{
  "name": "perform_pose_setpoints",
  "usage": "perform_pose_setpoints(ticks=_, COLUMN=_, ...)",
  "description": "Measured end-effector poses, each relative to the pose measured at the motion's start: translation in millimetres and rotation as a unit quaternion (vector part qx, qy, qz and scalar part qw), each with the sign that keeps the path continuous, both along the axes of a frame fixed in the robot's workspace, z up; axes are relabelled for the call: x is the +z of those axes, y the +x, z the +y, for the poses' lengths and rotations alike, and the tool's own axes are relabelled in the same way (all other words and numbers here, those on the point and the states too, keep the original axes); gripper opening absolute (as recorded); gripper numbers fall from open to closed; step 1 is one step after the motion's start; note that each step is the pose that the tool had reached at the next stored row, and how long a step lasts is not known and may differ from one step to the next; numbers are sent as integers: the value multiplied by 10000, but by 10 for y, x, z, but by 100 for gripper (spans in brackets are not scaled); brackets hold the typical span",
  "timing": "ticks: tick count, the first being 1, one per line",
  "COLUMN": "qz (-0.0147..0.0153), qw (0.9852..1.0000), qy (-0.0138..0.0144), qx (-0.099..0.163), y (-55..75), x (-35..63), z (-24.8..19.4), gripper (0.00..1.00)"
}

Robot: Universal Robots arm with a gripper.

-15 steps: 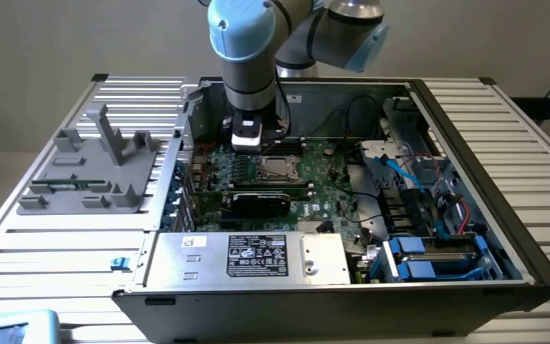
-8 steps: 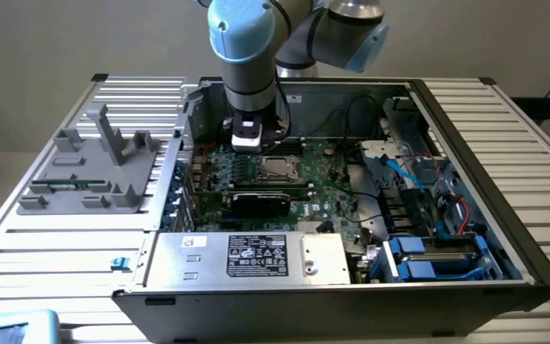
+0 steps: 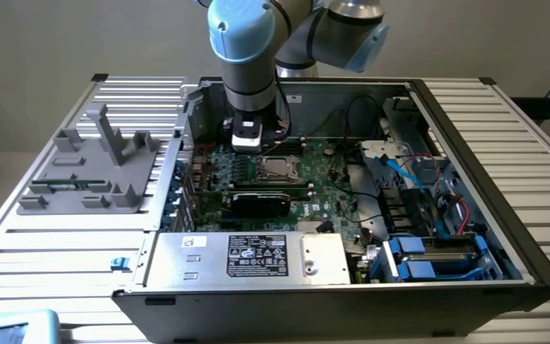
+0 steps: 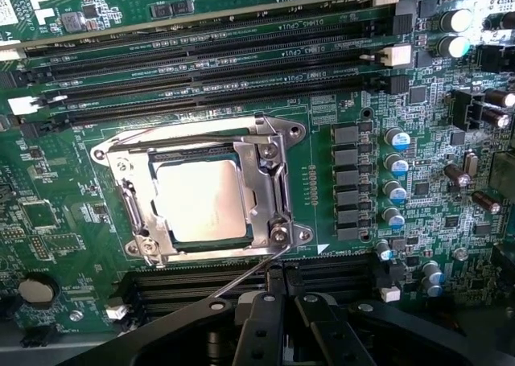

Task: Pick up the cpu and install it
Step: 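Install the first cpu locking lever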

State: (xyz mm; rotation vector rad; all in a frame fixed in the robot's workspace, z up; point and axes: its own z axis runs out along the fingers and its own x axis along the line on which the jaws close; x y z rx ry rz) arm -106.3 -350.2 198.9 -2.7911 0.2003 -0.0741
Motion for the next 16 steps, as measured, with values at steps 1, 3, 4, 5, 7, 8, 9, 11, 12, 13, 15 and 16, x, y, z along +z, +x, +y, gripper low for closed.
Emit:
perform_pose_setpoints(ticks=1, qz=-2, qw=10000, qy=0, qx=-3, y=2, x=-1, z=0, gripper=12)
perform_pose_setpoints(ticks=3, qz=-4, qw=10000, qy=0, qx=-9, y=4, x=-2, z=0, gripper=12)
perform_pose_setpoints(ticks=4, qz=-5, qw=10000, qy=0, qx=-11, y=5, x=-3, z=0, gripper=12)
perform_pose_setpoints(ticks=5, qz=-7, qw=10000, qy=-1, qx=-14, y=6, x=-5, z=0, gripper=12)
perform_pose_setpoints(ticks=7, qz=-10, qw=10000, qy=0, qx=-21, y=8, x=-8, z=0, gripper=12)
perform_pose_setpoints(ticks=8, qz=-12, qw=10000, qy=0, qx=-25, y=10, x=-11, z=0, gripper=12)
perform_pose_setpoints(ticks=9, qz=-13, qw=10000, qy=0, qx=-28, y=11, x=-13, z=0, gripper=12)
perform_pose_setpoints(ticks=11, qz=-17, qw=10000, qy=0, qx=-35, y=16, x=-19, z=0, gripper=12)
perform_pose_setpoints(ticks=12, qz=-19, qw=10000, qy=0, qx=-39, y=18, x=-23, z=0, gripper=12)
perform_pose_setpoints(ticks=13, qz=-20, qw=10000, qy=0, qx=-43, y=21, x=-26, z=0, gripper=12)
perform_pose_setpoints(ticks=15, qz=-23, qw=10000, qy=-1, qx=-50, y=26, x=-31, z=0, gripper=12)
perform_pose_setpoints(ticks=16, qz=-24, qw=10000, qy=-1, qx=-53, y=29, x=-34, z=0, gripper=12)
